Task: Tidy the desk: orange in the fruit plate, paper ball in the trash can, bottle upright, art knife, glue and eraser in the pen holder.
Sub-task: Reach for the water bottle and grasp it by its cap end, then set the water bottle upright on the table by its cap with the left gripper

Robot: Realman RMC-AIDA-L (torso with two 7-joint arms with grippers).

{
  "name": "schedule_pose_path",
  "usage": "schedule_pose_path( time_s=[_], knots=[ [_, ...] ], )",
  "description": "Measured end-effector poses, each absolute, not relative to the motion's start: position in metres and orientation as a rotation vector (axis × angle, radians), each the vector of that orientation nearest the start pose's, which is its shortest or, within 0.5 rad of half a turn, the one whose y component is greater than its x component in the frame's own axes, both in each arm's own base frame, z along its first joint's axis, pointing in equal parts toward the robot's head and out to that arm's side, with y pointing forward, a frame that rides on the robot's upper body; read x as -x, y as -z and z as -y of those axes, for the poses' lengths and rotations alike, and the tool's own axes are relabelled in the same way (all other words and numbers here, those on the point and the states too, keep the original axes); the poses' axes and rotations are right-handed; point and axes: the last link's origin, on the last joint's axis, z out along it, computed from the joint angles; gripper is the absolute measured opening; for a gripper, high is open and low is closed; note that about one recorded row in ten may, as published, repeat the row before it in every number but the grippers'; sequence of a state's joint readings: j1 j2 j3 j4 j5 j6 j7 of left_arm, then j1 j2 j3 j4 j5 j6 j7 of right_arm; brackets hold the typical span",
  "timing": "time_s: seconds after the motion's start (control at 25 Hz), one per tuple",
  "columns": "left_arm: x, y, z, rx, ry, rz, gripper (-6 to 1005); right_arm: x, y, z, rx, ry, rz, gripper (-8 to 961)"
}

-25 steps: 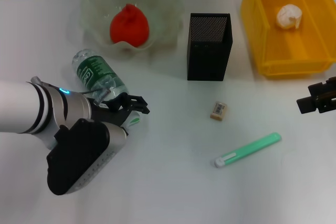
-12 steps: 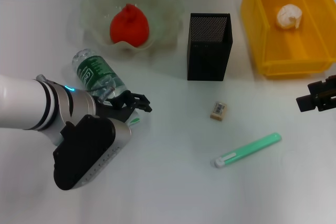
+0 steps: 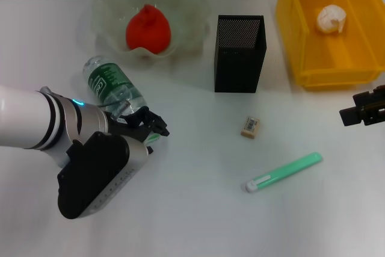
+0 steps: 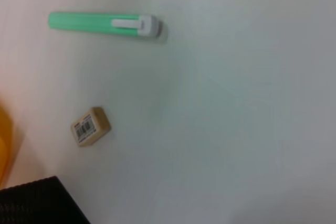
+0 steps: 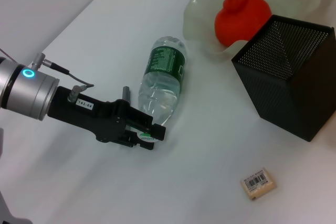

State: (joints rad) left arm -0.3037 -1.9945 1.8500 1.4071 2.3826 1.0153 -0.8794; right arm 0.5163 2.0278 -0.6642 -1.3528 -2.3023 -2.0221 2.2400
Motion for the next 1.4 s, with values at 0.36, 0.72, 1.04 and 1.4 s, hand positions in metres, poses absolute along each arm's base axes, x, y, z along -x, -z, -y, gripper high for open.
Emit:
schedule_pose_path(
  time_s=[0.36, 0.72, 1.04, 1.4],
  knots=[
    [0.202, 0.052, -0.317, 2.472, -0.525, -1.489, 424, -0.23, -0.111, -0.308, 2.709, -0.167, -1.202, 759],
    [0.197, 0.019, -0.31, 2.542, -0.289, -1.253, 424, -0.229, -0.112, -0.309, 2.716, -0.166, -1.177, 760],
    [0.201, -0.008, -0.303, 2.576, -0.086, -0.984, 424, -0.226, -0.112, -0.312, 2.728, -0.167, -1.147, 760],
    [0.197, -0.019, -0.309, 2.61, 0.073, -0.674, 424, -0.226, -0.108, -0.318, 2.739, -0.181, -1.169, 759]
  ],
)
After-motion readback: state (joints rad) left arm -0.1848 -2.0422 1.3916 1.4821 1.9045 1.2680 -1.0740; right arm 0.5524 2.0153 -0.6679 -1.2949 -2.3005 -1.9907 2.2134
